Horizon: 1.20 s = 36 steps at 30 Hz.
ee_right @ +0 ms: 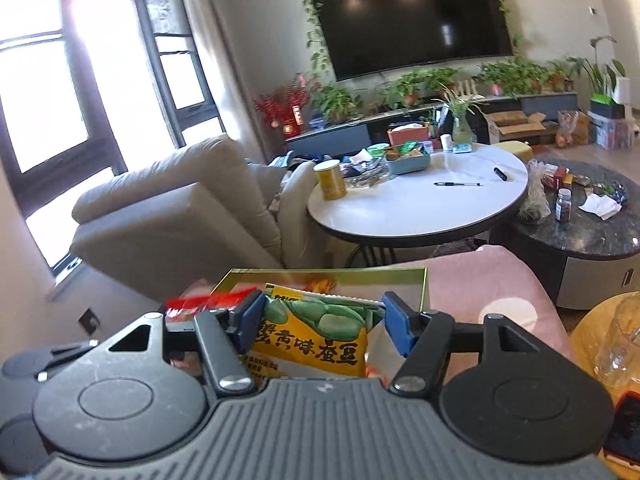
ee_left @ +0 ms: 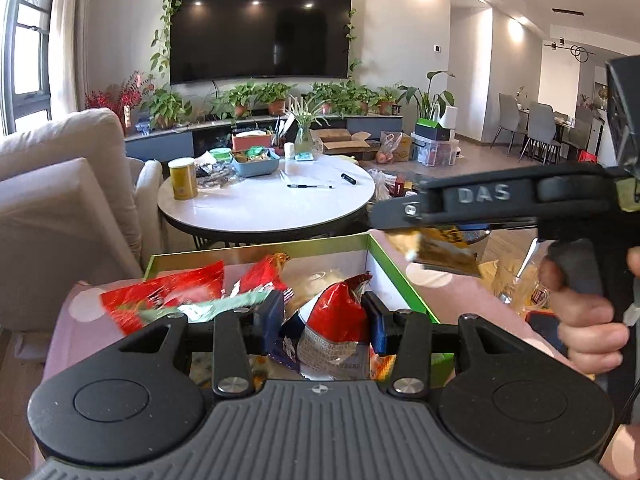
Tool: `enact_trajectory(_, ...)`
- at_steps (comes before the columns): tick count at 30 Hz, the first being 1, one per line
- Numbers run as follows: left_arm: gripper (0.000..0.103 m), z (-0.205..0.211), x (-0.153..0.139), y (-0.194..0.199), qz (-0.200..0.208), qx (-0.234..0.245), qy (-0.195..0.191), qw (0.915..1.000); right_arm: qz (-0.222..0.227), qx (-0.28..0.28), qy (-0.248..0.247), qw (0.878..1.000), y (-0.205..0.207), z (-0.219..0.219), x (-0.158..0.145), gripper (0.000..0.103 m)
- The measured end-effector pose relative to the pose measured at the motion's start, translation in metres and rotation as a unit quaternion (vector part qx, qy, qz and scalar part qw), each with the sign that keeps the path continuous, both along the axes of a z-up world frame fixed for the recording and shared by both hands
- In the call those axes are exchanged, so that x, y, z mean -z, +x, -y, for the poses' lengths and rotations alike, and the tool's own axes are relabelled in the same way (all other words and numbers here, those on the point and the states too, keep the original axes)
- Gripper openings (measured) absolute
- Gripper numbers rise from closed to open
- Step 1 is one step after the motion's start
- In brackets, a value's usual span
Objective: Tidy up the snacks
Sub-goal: 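Carry both bags over the green box and release them inside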
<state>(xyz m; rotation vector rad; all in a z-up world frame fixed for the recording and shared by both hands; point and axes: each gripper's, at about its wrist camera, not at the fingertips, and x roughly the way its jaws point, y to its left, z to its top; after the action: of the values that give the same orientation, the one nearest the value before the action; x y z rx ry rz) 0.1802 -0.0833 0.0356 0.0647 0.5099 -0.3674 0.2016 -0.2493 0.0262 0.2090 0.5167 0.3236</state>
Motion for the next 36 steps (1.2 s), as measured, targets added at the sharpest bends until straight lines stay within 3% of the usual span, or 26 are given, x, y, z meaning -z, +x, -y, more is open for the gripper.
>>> enact_trajectory(6, 0.04, 0.012, 0.01, 0.028, -0.015, -0.004, 0.012, 0.9998, -0.016, 0.016, 0.025, 0.999, 0.026, 0.004, 0.009, 0.062)
enact_trajectory(18, 0.041, 0.023, 0.025, 0.044, -0.023, -0.007, 0.049, 0.9985, -0.048, 0.026, 0.037, 0.998, 0.05, 0.002, 0.028, 0.062)
enact_trajectory(27, 0.056, 0.017, 0.029, 0.043, -0.025, -0.016, 0.048, 0.9984, -0.04, 0.035, 0.028, 0.998, 0.042, 0.003, 0.028, 0.063)
enact_trajectory(36, 0.074, 0.018, 0.018, 0.021, -0.001, -0.012, 0.039, 0.9992, -0.025, 0.022, 0.025, 0.999, 0.022, 0.01, 0.016, 0.064)
